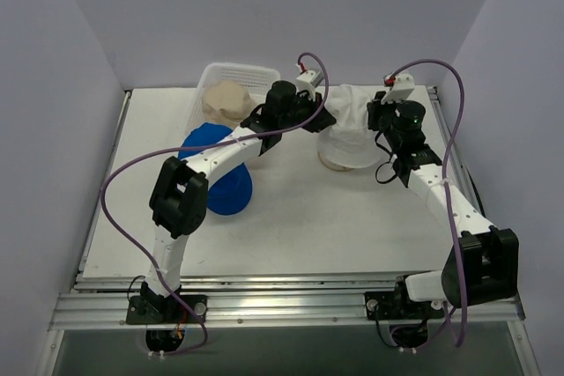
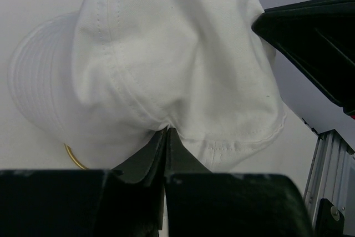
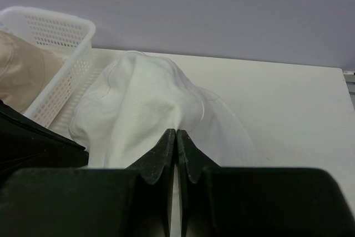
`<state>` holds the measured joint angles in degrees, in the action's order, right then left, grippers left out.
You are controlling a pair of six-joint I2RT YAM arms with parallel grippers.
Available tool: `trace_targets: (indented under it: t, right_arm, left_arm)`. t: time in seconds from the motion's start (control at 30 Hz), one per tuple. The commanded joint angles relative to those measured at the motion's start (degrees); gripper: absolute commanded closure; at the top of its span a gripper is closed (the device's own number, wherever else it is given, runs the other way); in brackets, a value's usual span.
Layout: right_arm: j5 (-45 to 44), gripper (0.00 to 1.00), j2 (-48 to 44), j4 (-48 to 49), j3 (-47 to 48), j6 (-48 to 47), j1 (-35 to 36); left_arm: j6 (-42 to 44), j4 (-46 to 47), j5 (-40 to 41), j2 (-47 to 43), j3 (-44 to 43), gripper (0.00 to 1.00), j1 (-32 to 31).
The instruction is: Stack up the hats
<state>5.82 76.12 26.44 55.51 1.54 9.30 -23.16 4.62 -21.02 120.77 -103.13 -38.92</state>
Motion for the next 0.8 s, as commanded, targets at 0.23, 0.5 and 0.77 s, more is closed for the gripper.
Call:
trace_targets:
  t: [0.23,0.5,0.77]
  right_arm:
    - [-1.3,0.83,4.1,-0.5,6.5,3.9,-1.7]
    - [3.0,0.71,3.4,-4.2,9.6,7.3,-3.4]
    - [9.9,0.66,5.8,-6.9,14.8,7.1,-1.4]
  left_arm:
    - [0.8,3.6,3.0,-7.3,2.1,0.49,-0.2]
    - [1.8,-1.1,7.4,-13.9,1.9,0.39,-0.1]
    - [1.5,-17.6,16.3,-14.1,-8.3,0.39,3.9]
